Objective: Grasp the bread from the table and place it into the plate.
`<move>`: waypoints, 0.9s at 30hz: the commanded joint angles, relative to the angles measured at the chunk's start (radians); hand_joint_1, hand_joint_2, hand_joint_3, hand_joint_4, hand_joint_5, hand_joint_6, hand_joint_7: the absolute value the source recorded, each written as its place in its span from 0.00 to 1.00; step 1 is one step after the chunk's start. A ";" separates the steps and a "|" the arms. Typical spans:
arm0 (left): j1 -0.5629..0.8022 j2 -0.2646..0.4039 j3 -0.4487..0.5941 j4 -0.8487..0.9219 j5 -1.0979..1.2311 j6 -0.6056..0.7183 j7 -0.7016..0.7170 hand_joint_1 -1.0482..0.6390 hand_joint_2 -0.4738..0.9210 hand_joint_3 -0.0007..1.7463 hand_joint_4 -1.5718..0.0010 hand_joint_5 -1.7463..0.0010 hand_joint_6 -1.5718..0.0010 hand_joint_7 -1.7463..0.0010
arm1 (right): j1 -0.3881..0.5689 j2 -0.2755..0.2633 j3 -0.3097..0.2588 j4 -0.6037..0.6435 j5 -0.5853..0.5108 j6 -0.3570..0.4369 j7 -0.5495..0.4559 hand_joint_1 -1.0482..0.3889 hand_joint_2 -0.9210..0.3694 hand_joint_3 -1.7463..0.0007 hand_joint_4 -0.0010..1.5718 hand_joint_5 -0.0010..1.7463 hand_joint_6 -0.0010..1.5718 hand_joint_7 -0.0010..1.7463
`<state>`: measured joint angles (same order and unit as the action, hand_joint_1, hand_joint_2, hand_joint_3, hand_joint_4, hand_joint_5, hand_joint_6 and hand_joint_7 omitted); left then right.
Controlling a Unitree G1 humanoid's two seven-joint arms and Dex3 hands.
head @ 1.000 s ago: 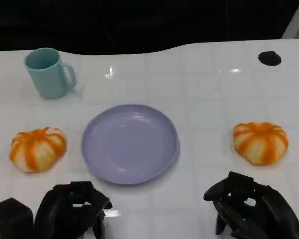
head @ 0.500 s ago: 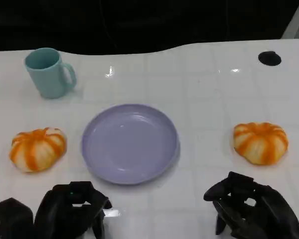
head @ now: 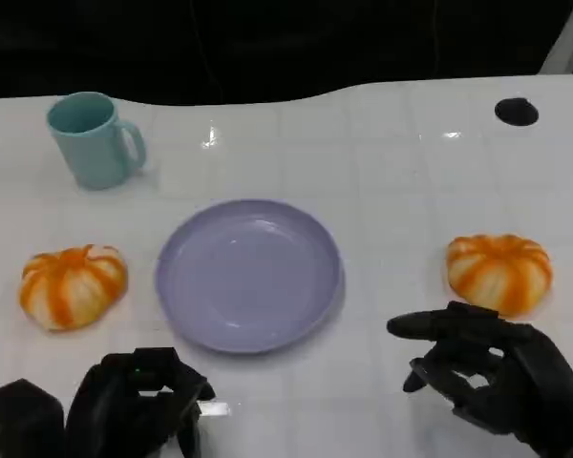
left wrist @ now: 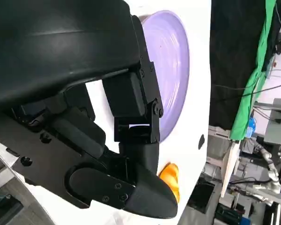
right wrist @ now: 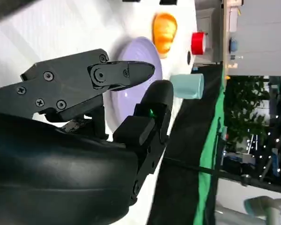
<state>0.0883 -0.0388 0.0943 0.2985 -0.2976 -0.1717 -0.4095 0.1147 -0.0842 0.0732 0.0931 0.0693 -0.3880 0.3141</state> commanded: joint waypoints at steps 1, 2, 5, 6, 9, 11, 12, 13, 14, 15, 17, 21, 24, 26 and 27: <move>0.008 0.009 0.003 -0.006 0.007 -0.005 0.011 0.00 0.82 0.19 0.00 0.30 0.04 0.66 | -0.034 -0.039 -0.033 0.032 -0.089 -0.087 -0.063 0.44 0.00 0.94 0.35 0.42 0.48 0.08; 0.008 0.008 0.002 -0.005 0.006 -0.003 0.010 0.00 0.82 0.19 0.00 0.30 0.04 0.66 | -0.042 -0.051 -0.035 0.029 -0.128 -0.092 -0.085 0.43 0.00 0.94 0.34 0.38 0.47 0.06; 0.006 0.008 0.001 -0.002 0.005 -0.005 0.007 0.00 0.81 0.20 0.00 0.30 0.04 0.66 | -0.057 -0.082 -0.038 0.013 -0.226 -0.091 -0.142 0.39 0.00 0.94 0.30 0.32 0.44 0.03; 0.006 0.009 0.001 0.000 0.007 -0.008 0.007 0.00 0.81 0.20 0.00 0.30 0.04 0.66 | -0.063 -0.093 -0.039 0.004 -0.263 -0.084 -0.162 0.39 0.00 0.95 0.30 0.31 0.43 0.03; 0.007 0.010 0.000 -0.002 0.013 -0.008 0.009 0.00 0.81 0.20 0.00 0.30 0.04 0.66 | -0.092 -0.149 -0.039 0.008 -0.420 -0.104 -0.247 0.39 0.00 0.96 0.26 0.26 0.38 0.00; 0.006 0.010 0.000 -0.001 0.014 -0.010 0.009 0.00 0.81 0.20 0.00 0.30 0.04 0.66 | -0.109 -0.180 -0.035 0.013 -0.493 -0.104 -0.288 0.37 0.00 0.96 0.21 0.23 0.32 0.00; 0.007 0.009 0.000 0.001 0.013 -0.011 0.007 0.00 0.81 0.20 0.00 0.30 0.04 0.66 | -0.116 -0.195 -0.032 0.009 -0.530 -0.091 -0.305 0.36 0.00 0.96 0.19 0.22 0.30 0.00; 0.007 0.009 0.001 0.001 0.011 -0.010 0.006 0.00 0.81 0.21 0.00 0.30 0.05 0.66 | -0.122 -0.207 -0.028 0.004 -0.567 -0.078 -0.323 0.36 0.00 0.96 0.16 0.21 0.27 0.00; 0.007 0.009 0.001 0.001 0.009 -0.009 0.005 0.00 0.81 0.21 0.00 0.30 0.05 0.66 | -0.126 -0.216 -0.025 0.000 -0.593 -0.070 -0.338 0.35 0.00 0.97 0.15 0.20 0.26 0.00; 0.007 0.009 0.001 0.001 0.008 -0.008 0.004 0.00 0.81 0.21 0.00 0.30 0.05 0.66 | -0.128 -0.221 -0.022 -0.001 -0.608 -0.065 -0.349 0.35 0.00 0.97 0.14 0.20 0.26 0.00; 0.007 0.008 0.001 0.000 0.008 -0.010 0.004 0.00 0.81 0.21 0.00 0.30 0.05 0.65 | -0.145 -0.248 -0.008 -0.017 -0.712 -0.017 -0.385 0.35 0.00 0.97 0.12 0.19 0.22 0.00; 0.007 0.008 -0.002 0.001 0.015 -0.015 0.007 0.00 0.81 0.21 0.00 0.30 0.05 0.65 | -0.172 -0.280 0.023 -0.033 -0.855 0.060 -0.433 0.35 0.01 0.99 0.07 0.17 0.18 0.00; 0.011 0.008 -0.002 -0.003 0.012 -0.012 0.005 0.00 0.81 0.21 0.00 0.30 0.05 0.65 | -0.187 -0.298 0.055 -0.048 -0.944 0.132 -0.440 0.35 0.00 0.99 0.04 0.17 0.17 0.00; 0.013 0.008 -0.002 -0.006 0.008 -0.006 0.004 0.00 0.80 0.21 0.00 0.31 0.05 0.65 | -0.195 -0.304 0.073 -0.058 -0.988 0.182 -0.430 0.35 0.01 1.00 0.02 0.17 0.17 0.00; 0.013 0.007 -0.001 -0.006 0.005 -0.006 0.002 0.00 0.80 0.21 0.00 0.31 0.05 0.65 | -0.200 -0.306 0.082 -0.062 -1.006 0.207 -0.425 0.35 0.01 1.00 0.01 0.17 0.17 0.00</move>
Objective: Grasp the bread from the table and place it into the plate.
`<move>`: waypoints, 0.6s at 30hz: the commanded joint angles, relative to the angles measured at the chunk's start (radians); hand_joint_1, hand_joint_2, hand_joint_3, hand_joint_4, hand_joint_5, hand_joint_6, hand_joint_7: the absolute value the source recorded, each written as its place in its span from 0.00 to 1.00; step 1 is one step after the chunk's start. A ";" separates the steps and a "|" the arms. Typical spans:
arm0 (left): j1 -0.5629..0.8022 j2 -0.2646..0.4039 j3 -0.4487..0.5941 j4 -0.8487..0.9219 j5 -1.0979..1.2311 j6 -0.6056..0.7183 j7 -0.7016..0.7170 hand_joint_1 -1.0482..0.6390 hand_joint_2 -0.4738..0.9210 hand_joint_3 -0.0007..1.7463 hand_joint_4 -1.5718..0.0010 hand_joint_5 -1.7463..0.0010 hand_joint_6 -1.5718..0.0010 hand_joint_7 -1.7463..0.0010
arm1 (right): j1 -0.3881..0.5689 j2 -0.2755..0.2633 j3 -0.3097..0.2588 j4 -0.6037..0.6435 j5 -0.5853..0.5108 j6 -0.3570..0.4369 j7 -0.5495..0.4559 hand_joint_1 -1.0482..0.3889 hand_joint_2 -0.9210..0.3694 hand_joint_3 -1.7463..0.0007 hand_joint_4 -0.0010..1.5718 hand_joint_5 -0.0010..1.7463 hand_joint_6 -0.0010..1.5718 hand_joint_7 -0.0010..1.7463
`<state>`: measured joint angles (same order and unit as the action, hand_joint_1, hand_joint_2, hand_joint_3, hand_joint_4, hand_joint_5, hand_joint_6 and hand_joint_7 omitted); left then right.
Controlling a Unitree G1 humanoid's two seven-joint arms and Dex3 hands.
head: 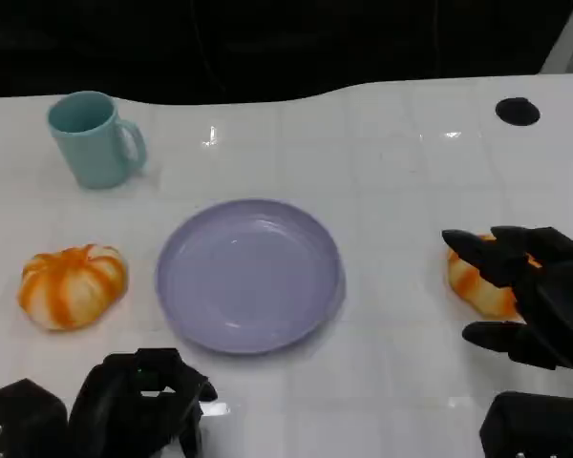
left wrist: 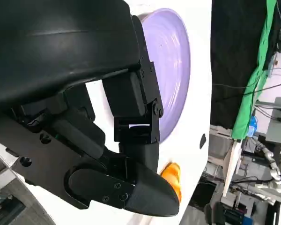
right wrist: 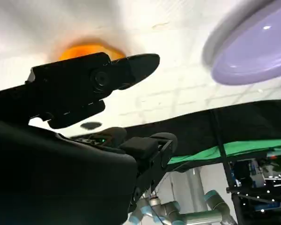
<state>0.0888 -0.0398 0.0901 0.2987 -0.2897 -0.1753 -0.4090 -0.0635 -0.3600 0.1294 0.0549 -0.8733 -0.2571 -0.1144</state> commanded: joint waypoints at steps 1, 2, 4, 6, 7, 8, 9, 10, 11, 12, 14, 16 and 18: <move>0.013 0.008 0.003 -0.007 -0.004 -0.002 0.001 0.00 0.80 0.21 0.00 0.31 0.05 0.65 | -0.026 -0.030 0.033 -0.026 -0.077 0.097 0.009 0.35 0.02 1.00 0.02 0.18 0.18 0.00; 0.013 0.007 0.002 -0.007 -0.004 -0.001 0.002 0.00 0.80 0.21 0.00 0.31 0.05 0.65 | -0.031 -0.031 0.041 -0.022 -0.088 0.116 0.012 0.36 0.02 1.00 0.02 0.19 0.18 0.00; 0.013 0.008 0.000 -0.007 0.002 -0.002 0.005 0.00 0.80 0.22 0.00 0.31 0.05 0.65 | -0.041 -0.033 0.056 -0.013 -0.101 0.144 0.016 0.37 0.03 1.00 0.01 0.19 0.18 0.00; 0.013 0.008 -0.002 -0.008 0.004 0.000 0.007 0.00 0.80 0.22 0.00 0.31 0.05 0.65 | -0.051 -0.035 0.070 -0.005 -0.108 0.168 0.020 0.37 0.04 1.00 0.01 0.20 0.18 0.00; 0.013 0.008 -0.002 -0.009 0.005 0.000 0.010 0.00 0.80 0.22 0.00 0.31 0.05 0.65 | -0.059 -0.037 0.078 0.003 -0.113 0.180 0.021 0.37 0.04 1.00 0.01 0.20 0.18 0.00; 0.012 0.007 -0.002 -0.008 0.006 0.000 0.012 0.00 0.80 0.22 0.00 0.31 0.05 0.65 | -0.068 -0.038 0.086 0.015 -0.117 0.189 0.021 0.37 0.04 1.00 0.01 0.21 0.18 0.00; 0.011 0.007 -0.002 -0.008 0.007 0.000 0.013 0.00 0.80 0.22 0.00 0.31 0.05 0.65 | -0.076 -0.039 0.093 0.026 -0.119 0.196 0.018 0.38 0.04 1.00 0.01 0.21 0.18 0.00; 0.011 0.007 -0.001 -0.005 0.007 -0.002 0.013 0.00 0.80 0.22 0.00 0.31 0.05 0.65 | -0.088 -0.038 0.102 0.044 -0.120 0.204 0.017 0.38 0.05 1.00 0.01 0.21 0.18 0.00; 0.010 0.007 0.000 -0.003 0.006 -0.003 0.012 0.00 0.80 0.22 0.00 0.31 0.05 0.65 | -0.099 -0.037 0.108 0.063 -0.118 0.208 0.012 0.38 0.05 1.00 0.01 0.21 0.18 0.00; 0.009 0.007 0.000 -0.002 0.004 -0.002 0.010 0.00 0.79 0.22 0.00 0.31 0.05 0.65 | -0.110 -0.037 0.115 0.084 -0.116 0.209 0.005 0.38 0.05 1.00 0.01 0.22 0.18 0.00; 0.009 0.006 0.002 -0.004 0.000 0.003 0.011 0.00 0.79 0.22 0.00 0.31 0.05 0.65 | -0.147 -0.034 0.133 0.161 -0.111 0.201 -0.031 0.39 0.05 1.00 0.02 0.22 0.19 0.00; 0.010 0.005 0.001 -0.006 0.001 0.004 0.013 0.00 0.79 0.23 0.00 0.31 0.05 0.65 | -0.184 -0.028 0.151 0.237 -0.106 0.198 -0.061 0.38 0.05 1.00 0.02 0.22 0.19 0.01; 0.012 0.005 0.000 -0.008 0.006 0.001 0.016 0.00 0.79 0.23 0.00 0.30 0.05 0.65 | -0.218 -0.025 0.168 0.300 -0.100 0.201 -0.079 0.38 0.05 1.00 0.02 0.21 0.19 0.00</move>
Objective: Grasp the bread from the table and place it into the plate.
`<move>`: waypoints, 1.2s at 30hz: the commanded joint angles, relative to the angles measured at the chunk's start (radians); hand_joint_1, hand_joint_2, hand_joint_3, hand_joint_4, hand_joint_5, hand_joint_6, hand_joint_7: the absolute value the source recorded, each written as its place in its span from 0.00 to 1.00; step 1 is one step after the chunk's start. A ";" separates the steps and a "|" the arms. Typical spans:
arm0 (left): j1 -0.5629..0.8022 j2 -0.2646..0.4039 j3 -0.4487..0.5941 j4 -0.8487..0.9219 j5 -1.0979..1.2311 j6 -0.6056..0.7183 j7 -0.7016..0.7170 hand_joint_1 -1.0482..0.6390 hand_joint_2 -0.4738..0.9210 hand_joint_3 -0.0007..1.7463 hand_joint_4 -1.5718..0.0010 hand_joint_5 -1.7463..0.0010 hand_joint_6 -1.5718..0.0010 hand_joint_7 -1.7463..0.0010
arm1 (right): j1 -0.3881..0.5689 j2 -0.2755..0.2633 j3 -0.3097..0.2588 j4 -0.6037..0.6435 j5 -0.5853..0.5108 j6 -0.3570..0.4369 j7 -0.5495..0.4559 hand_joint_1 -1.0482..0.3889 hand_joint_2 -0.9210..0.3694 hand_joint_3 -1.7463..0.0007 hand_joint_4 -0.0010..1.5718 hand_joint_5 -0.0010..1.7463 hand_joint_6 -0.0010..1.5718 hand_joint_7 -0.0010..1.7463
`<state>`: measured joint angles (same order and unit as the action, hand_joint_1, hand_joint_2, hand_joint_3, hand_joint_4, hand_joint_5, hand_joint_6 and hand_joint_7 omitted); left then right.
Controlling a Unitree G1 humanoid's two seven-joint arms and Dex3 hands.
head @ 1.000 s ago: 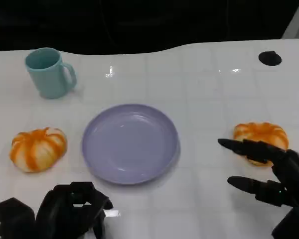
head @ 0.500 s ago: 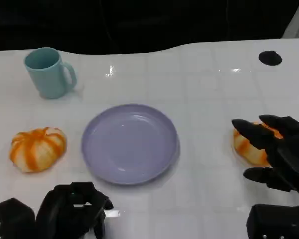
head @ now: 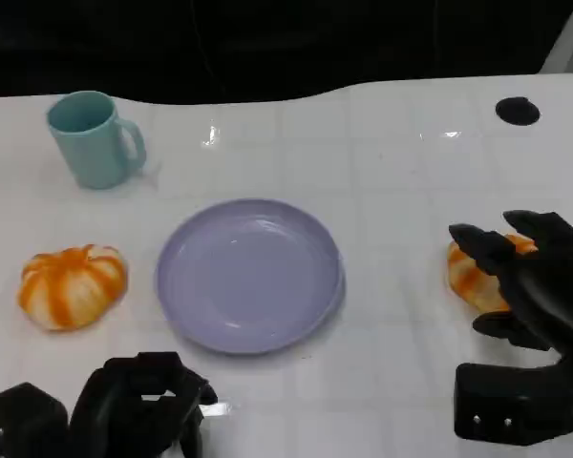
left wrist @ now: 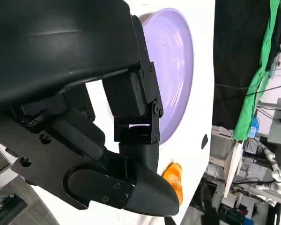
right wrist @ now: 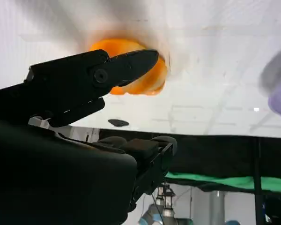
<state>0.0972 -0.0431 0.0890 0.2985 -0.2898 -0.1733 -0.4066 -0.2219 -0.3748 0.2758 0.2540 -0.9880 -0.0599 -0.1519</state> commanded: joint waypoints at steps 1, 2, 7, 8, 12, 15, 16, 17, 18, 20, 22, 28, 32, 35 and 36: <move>0.004 0.008 0.001 -0.007 0.008 -0.004 0.014 0.00 0.79 0.23 0.00 0.30 0.05 0.65 | -0.077 -0.009 0.030 0.134 0.017 0.004 -0.052 0.38 0.05 1.00 0.02 0.21 0.19 0.00; 0.004 0.008 0.001 -0.005 0.008 -0.009 0.012 0.00 0.79 0.23 0.00 0.30 0.05 0.65 | -0.091 -0.007 0.038 0.164 0.020 0.003 -0.064 0.38 0.05 1.00 0.02 0.21 0.19 0.01; 0.009 0.006 0.001 -0.012 0.005 -0.005 0.012 0.00 0.78 0.24 0.00 0.30 0.05 0.64 | -0.159 0.003 0.077 0.303 0.042 0.004 -0.102 0.38 0.05 1.00 0.02 0.20 0.18 0.00; 0.010 0.006 0.000 -0.014 0.006 -0.004 0.013 0.00 0.78 0.24 0.00 0.30 0.05 0.64 | -0.169 0.006 0.083 0.326 0.046 0.005 -0.110 0.38 0.05 1.00 0.02 0.20 0.18 0.00; 0.012 0.006 0.001 -0.014 0.002 -0.009 0.007 0.00 0.78 0.24 0.00 0.30 0.05 0.64 | -0.206 0.013 0.105 0.398 0.067 0.007 -0.122 0.39 0.04 1.00 0.01 0.19 0.17 0.00; 0.012 0.007 0.001 -0.013 0.004 -0.011 0.008 0.00 0.78 0.24 0.00 0.31 0.06 0.64 | -0.229 0.019 0.117 0.446 0.082 0.004 -0.134 0.39 0.04 1.00 0.02 0.19 0.17 0.00; 0.013 0.007 0.001 -0.015 0.007 -0.010 0.012 0.00 0.78 0.24 0.00 0.31 0.06 0.64 | -0.238 0.021 0.122 0.465 0.085 0.002 -0.142 0.38 0.04 1.00 0.03 0.19 0.18 0.00; 0.014 0.007 0.001 -0.016 0.007 -0.009 0.013 0.00 0.78 0.24 0.00 0.30 0.06 0.64 | -0.247 0.024 0.129 0.484 0.086 0.002 -0.148 0.38 0.04 1.00 0.04 0.19 0.18 0.01; 0.015 0.007 0.001 -0.017 0.007 -0.009 0.012 0.00 0.78 0.25 0.00 0.30 0.06 0.64 | -0.254 0.026 0.134 0.500 0.088 -0.001 -0.156 0.38 0.03 0.99 0.07 0.19 0.19 0.01; 0.017 0.007 0.001 -0.020 0.006 -0.006 0.013 0.00 0.78 0.25 0.00 0.30 0.06 0.64 | -0.269 0.033 0.142 0.536 0.099 -0.015 -0.188 0.40 0.02 1.00 0.11 0.19 0.22 0.02; 0.018 0.006 0.001 -0.022 0.005 -0.004 0.014 0.00 0.78 0.25 0.00 0.30 0.06 0.64 | -0.279 0.040 0.145 0.562 0.114 -0.031 -0.217 0.45 0.02 1.00 0.29 0.13 0.33 0.02; 0.024 0.005 -0.001 -0.029 0.007 -0.007 0.014 0.00 0.78 0.25 0.00 0.30 0.06 0.63 | -0.296 0.051 0.136 0.637 0.176 -0.143 -0.339 0.59 0.00 0.99 0.61 0.48 0.66 0.05; 0.024 0.006 0.000 -0.030 0.006 -0.008 0.012 0.00 0.78 0.25 0.00 0.30 0.07 0.63 | -0.307 0.042 0.148 0.665 0.186 -0.212 -0.415 0.61 0.00 0.96 0.55 0.92 0.82 0.10; 0.023 0.005 0.001 -0.030 0.003 -0.005 0.012 0.00 0.78 0.25 0.00 0.31 0.07 0.63 | -0.317 0.041 0.161 0.688 0.177 -0.237 -0.470 0.63 0.19 0.68 0.58 0.99 0.50 0.87; 0.024 0.005 0.001 -0.032 0.003 -0.003 0.013 0.00 0.78 0.25 0.00 0.31 0.07 0.63 | -0.320 0.041 0.165 0.690 0.176 -0.238 -0.476 0.62 0.24 0.62 0.57 1.00 0.47 0.93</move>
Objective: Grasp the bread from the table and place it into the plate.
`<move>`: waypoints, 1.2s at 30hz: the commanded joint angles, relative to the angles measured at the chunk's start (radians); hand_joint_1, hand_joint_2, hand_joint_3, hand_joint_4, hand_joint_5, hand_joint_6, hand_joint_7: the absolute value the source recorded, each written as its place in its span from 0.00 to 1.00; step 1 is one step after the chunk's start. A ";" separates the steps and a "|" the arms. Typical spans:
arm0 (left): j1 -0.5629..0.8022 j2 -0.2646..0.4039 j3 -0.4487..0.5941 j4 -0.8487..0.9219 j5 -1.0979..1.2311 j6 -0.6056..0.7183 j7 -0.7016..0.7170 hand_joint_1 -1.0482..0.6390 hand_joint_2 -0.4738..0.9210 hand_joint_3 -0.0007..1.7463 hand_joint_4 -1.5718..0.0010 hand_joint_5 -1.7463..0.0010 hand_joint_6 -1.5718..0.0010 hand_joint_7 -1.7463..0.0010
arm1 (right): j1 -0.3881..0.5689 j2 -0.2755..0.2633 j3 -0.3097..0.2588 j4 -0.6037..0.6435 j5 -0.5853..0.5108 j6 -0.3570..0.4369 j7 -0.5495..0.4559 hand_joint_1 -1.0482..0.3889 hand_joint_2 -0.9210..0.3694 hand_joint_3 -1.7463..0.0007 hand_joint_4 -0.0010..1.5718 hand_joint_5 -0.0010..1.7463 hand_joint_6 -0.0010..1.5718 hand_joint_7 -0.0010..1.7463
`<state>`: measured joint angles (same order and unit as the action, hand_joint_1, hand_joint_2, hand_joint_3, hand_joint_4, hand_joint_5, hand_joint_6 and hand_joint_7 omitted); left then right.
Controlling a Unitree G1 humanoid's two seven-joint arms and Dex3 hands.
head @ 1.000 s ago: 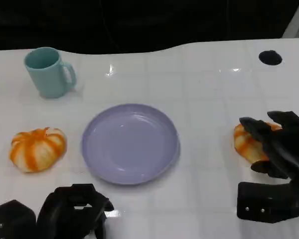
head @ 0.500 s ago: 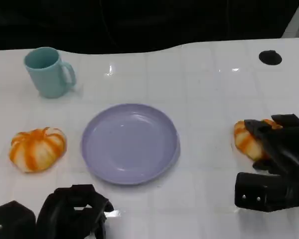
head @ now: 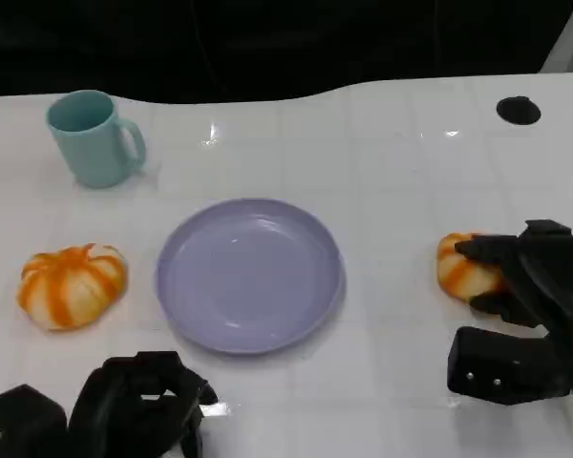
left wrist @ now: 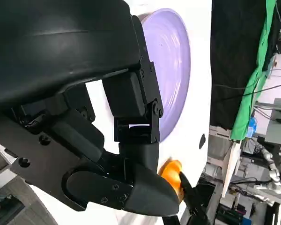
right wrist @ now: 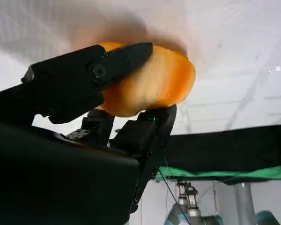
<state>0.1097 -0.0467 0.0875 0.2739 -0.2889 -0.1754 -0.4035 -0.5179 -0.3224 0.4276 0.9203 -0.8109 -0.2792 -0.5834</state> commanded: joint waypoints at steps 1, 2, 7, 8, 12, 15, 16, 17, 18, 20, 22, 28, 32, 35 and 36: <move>0.012 0.009 0.002 -0.008 0.004 -0.001 0.011 0.00 0.78 0.25 0.00 0.31 0.07 0.63 | -0.025 -0.012 0.016 0.024 -0.001 -0.020 -0.051 0.61 0.28 0.57 0.56 1.00 0.43 0.97; 0.012 0.008 0.002 -0.009 0.004 -0.001 0.012 0.00 0.78 0.25 0.00 0.30 0.07 0.63 | -0.027 -0.012 0.019 0.024 0.000 -0.022 -0.058 0.61 0.30 0.55 0.56 1.00 0.42 0.99; 0.013 0.008 0.000 -0.012 0.008 -0.001 0.016 0.00 0.78 0.25 0.00 0.30 0.07 0.63 | -0.030 -0.016 0.027 0.026 0.002 -0.053 -0.119 0.60 0.38 0.46 0.56 1.00 0.41 1.00; 0.013 0.008 -0.001 -0.013 0.008 0.001 0.017 0.00 0.78 0.25 0.00 0.30 0.07 0.63 | -0.030 -0.016 0.029 0.026 -0.001 -0.061 -0.139 0.60 0.40 0.44 0.56 1.00 0.41 1.00; 0.012 0.008 -0.002 -0.013 0.006 0.001 0.018 0.00 0.78 0.25 0.00 0.30 0.07 0.63 | -0.028 -0.017 0.034 0.017 -0.004 -0.088 -0.185 0.59 0.42 0.39 0.58 1.00 0.42 1.00; 0.011 0.007 -0.002 -0.013 0.005 0.005 0.021 0.00 0.78 0.25 0.00 0.30 0.06 0.63 | -0.028 -0.015 0.034 0.011 0.000 -0.115 -0.212 0.61 0.45 0.34 0.59 1.00 0.44 1.00; 0.009 0.007 -0.002 -0.012 0.003 0.006 0.021 0.00 0.78 0.25 0.00 0.30 0.06 0.63 | -0.028 -0.014 0.033 0.011 0.003 -0.125 -0.218 0.61 0.45 0.33 0.59 1.00 0.45 1.00; 0.008 0.007 -0.003 -0.011 0.003 0.007 0.022 0.00 0.78 0.25 0.00 0.30 0.06 0.63 | -0.028 -0.013 0.033 0.008 0.005 -0.135 -0.221 0.61 0.45 0.32 0.60 1.00 0.45 1.00; 0.008 0.006 -0.003 -0.010 0.004 0.007 0.023 0.00 0.78 0.25 0.00 0.30 0.06 0.63 | -0.029 -0.012 0.033 0.005 0.006 -0.142 -0.224 0.61 0.45 0.31 0.60 1.00 0.45 1.00; 0.006 0.005 -0.004 -0.007 0.005 0.004 0.024 0.00 0.78 0.25 0.00 0.30 0.07 0.63 | -0.030 -0.013 0.034 0.001 0.002 -0.159 -0.241 0.61 0.46 0.29 0.61 1.00 0.46 1.00; 0.005 0.004 -0.005 -0.006 0.008 0.000 0.026 0.00 0.78 0.25 0.00 0.30 0.07 0.63 | -0.030 -0.012 0.034 -0.015 0.002 -0.174 -0.244 0.61 0.46 0.27 0.61 1.00 0.46 1.00; 0.004 0.000 -0.006 -0.009 0.011 0.002 0.035 0.00 0.78 0.25 0.00 0.30 0.07 0.63 | -0.017 -0.004 0.031 -0.100 0.008 -0.198 -0.220 0.62 0.48 0.20 0.62 1.00 0.48 1.00; 0.000 0.000 -0.005 -0.004 0.007 0.004 0.036 0.00 0.78 0.25 0.00 0.30 0.07 0.63 | -0.029 0.015 0.040 -0.128 0.004 -0.216 -0.207 0.62 0.50 0.18 0.63 1.00 0.48 1.00; -0.008 0.001 -0.003 0.003 0.007 0.005 0.037 0.00 0.78 0.26 0.00 0.30 0.06 0.63 | -0.050 0.042 0.044 -0.129 0.007 -0.230 -0.195 0.61 0.50 0.18 0.63 1.00 0.48 1.00; -0.010 0.001 -0.002 0.004 0.006 0.010 0.039 0.00 0.78 0.26 0.00 0.30 0.06 0.63 | -0.061 0.056 0.047 -0.125 0.006 -0.233 -0.194 0.62 0.50 0.18 0.63 1.00 0.48 1.00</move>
<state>0.1053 -0.0560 0.0790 0.2694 -0.2860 -0.1725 -0.3775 -0.5379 -0.2868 0.4702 0.7992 -0.8107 -0.4951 -0.7807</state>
